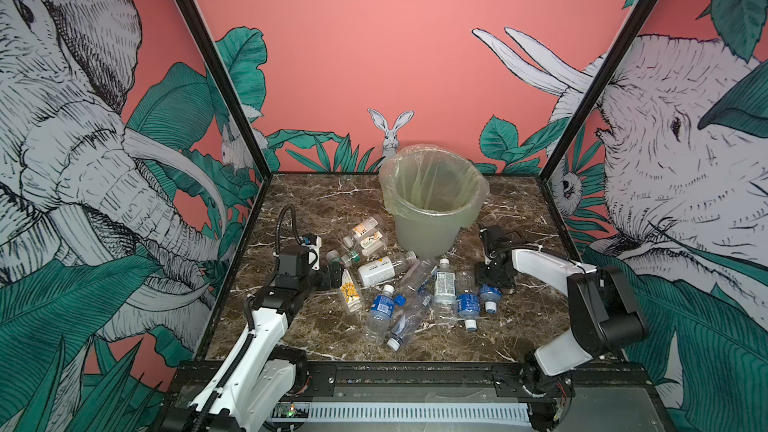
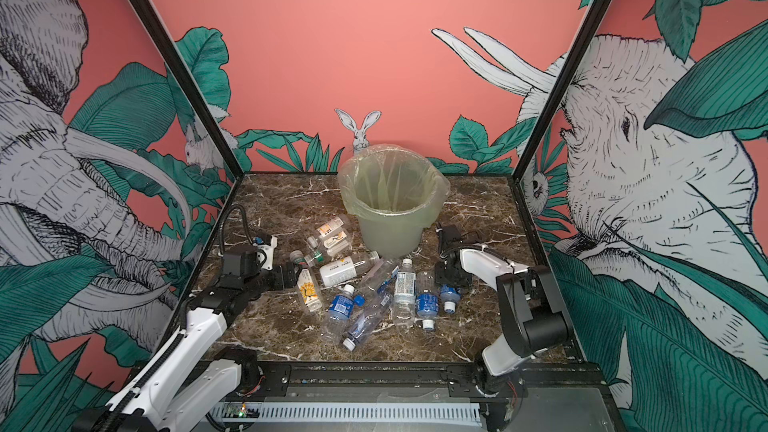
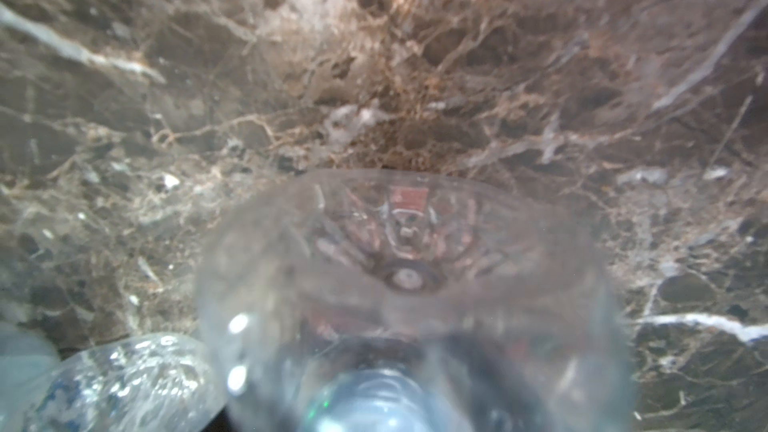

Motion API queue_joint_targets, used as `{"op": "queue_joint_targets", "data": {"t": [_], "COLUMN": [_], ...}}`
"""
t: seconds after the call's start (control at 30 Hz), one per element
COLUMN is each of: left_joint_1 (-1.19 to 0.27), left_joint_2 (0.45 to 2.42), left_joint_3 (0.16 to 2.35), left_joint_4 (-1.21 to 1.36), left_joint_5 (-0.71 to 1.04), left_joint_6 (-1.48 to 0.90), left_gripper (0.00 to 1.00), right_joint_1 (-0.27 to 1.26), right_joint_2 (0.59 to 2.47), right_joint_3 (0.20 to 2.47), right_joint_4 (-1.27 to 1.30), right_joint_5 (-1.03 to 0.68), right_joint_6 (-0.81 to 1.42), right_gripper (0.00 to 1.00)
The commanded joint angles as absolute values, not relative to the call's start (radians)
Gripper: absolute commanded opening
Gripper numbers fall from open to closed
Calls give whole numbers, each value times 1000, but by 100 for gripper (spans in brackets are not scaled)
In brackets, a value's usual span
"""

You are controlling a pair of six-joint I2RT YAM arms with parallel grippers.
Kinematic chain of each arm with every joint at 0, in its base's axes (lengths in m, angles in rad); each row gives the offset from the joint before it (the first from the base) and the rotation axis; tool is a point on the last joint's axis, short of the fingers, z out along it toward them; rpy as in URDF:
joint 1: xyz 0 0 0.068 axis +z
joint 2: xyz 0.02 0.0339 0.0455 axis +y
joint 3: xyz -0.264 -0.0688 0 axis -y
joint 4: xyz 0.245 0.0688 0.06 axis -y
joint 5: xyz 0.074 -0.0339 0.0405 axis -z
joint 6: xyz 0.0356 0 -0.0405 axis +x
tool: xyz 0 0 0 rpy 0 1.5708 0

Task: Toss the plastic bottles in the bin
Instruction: 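Lift the blue-labelled bottle with the right gripper and carry it above the bin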

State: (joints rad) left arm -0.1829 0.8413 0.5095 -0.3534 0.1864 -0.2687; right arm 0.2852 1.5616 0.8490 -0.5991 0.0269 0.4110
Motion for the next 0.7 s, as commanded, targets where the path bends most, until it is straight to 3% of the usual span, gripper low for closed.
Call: {"op": "queue_joint_targets", "data": {"t": [0.0, 0.37, 0.67], "left_joint_1": [-187, -187, -188], "left_joint_2": [845, 833, 833], "left_joint_3": [509, 523, 543], "left_joint_4": [-359, -373, -385], "left_joint_5": [184, 191, 202], "left_joint_6": [-258, -261, -271], "left_gripper": [90, 90, 89], "right_joint_1": [277, 278, 293], "right_joint_2": [1547, 1291, 974], "right_joint_3": [823, 754, 660], "right_joint_4": [-600, -567, -521], "right_joint_5": [54, 140, 140], "right_joint_6": [417, 417, 392], "right_gripper": [57, 45, 44]}}
